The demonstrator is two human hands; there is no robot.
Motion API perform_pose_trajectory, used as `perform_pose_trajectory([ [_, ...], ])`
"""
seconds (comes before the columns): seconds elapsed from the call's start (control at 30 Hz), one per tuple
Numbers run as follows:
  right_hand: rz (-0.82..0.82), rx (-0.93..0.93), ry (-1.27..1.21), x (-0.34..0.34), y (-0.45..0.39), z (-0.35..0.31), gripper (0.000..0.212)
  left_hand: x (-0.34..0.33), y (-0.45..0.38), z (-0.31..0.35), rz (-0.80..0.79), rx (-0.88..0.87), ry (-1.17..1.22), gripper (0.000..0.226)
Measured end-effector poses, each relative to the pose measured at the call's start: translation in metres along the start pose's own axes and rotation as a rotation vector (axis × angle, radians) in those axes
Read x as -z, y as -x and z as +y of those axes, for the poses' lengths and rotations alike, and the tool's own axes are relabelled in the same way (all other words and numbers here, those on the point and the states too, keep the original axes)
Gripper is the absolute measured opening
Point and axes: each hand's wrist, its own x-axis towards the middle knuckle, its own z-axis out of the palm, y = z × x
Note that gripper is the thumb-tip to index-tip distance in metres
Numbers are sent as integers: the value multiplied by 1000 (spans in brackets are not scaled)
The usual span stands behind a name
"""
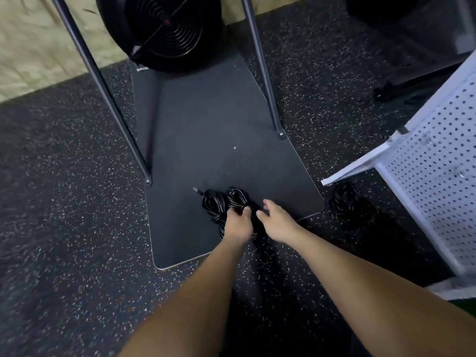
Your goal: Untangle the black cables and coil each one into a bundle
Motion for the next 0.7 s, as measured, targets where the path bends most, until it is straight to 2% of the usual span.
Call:
perform_pose_trajectory([
  [0.13, 28, 22, 18, -7, -5, 15, 50, -19, -13, -11, 30, 65, 66, 36],
  [0.3, 175, 76, -92, 18, 21, 29, 48, -42, -12, -14, -17, 119, 269, 51],
  [0.4, 303, 119, -157, 45, 58, 26, 51, -50, 33, 30, -67, 20, 336, 45],
  [0.6, 505, 180, -298, 106, 150, 14, 77, -71, 142, 104, -197, -339, 313, 30],
  [0.7, 613, 254, -317, 138, 202, 4, 64, -81, 191, 129, -294, -467, 308, 25],
])
